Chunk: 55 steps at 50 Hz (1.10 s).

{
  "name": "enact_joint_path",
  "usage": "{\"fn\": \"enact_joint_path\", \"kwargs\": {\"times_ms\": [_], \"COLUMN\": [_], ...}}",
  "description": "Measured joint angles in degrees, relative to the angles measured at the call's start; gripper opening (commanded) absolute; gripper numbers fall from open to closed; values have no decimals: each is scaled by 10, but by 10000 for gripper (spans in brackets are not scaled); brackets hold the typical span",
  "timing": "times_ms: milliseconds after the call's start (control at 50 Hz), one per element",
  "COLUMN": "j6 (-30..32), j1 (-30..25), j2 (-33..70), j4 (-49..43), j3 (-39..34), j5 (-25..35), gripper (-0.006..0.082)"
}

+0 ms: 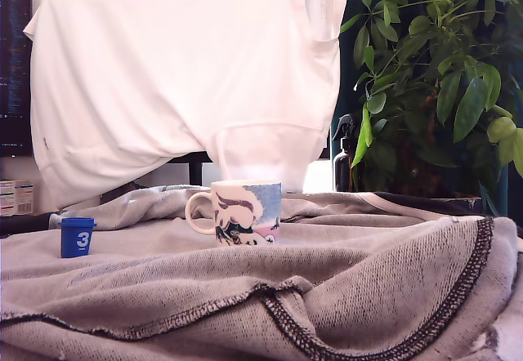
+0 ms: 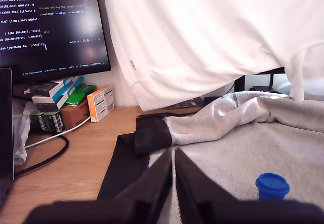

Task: Pick the blue coffee capsule and place it inside the blue coffee cup

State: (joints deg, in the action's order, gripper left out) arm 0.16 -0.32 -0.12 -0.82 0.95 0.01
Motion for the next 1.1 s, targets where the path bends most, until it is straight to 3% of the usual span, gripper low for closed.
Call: {"fn": "enact_joint_path", "kwargs": {"times_ms": [120,360,480,700,900,1000,1100], "j6": [-43,-49,-99,-180,-195,-195,-195], "j1": [35,41,41,35,2,-16,-32], "j2": [-1,-1,-1,-1,0,18,54], "j4": [23,26,56,117,126,127,128], "j3": [-6,-6,-6,-6,-6,-6,-6], "j5": [76,89,99,188,210,210,204], "gripper": [-19,-18,-9,-8,-4,72,212]}}
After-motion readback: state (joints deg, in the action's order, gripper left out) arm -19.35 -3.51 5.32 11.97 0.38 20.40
